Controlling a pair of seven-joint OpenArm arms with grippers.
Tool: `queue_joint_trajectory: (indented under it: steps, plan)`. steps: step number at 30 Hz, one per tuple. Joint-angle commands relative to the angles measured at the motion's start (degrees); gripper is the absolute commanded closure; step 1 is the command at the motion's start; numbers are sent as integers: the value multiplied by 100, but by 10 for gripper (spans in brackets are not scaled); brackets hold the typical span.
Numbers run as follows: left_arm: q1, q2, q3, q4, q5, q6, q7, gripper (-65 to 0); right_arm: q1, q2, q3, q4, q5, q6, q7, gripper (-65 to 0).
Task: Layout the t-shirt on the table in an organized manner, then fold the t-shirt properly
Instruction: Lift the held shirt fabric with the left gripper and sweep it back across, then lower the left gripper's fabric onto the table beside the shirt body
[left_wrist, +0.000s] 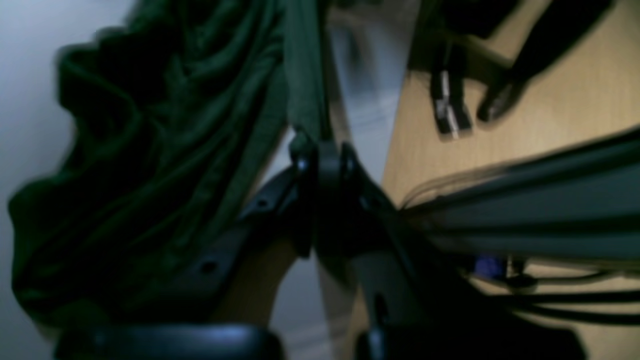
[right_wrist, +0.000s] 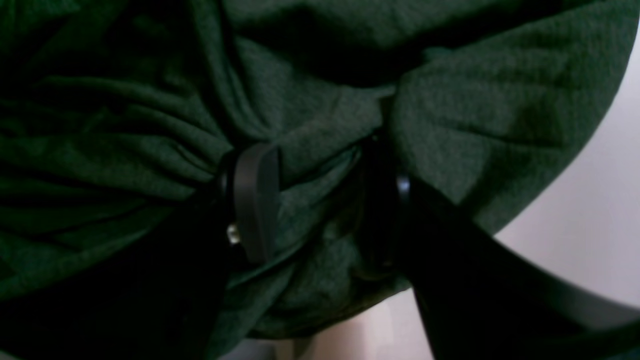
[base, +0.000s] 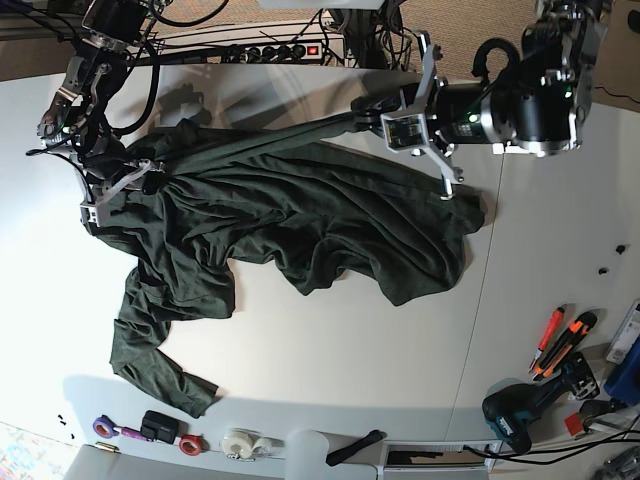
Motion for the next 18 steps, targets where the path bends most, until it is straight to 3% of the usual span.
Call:
queue_joint_trajectory:
  steps: [1,6,9,10,12,14,18]
  plan:
    - [37,-44,-149,57,221,72,-131,0,-72,15,2,-48,-245,-63,-415,-283]
    - [243,-35,-337,57,1244,400,-446,0,-70,17,2,-48,-245,-42,-404,-283]
    - [337,-35,-334,57,1331,509,-516,0,-70,17,2,-48,-245,-15,-396,-283]
    - [380,-37,-337,57,1333,527,-516,-23,-70,15,2,-48,-245,-17,-396,-283]
    - [459,-35,-337,48,1331,525,-520,-156,-72,17,2,-48,-245,-17,-398,-283]
    - [557,-35,-337,20,1333,595,-573,-239,-72,17,2,-48,-247,-17,-398,-283]
    - [809,-31,-334,-90,1414,780,-826,-248,-72,17,2,-48,-245,-17,-398,-283]
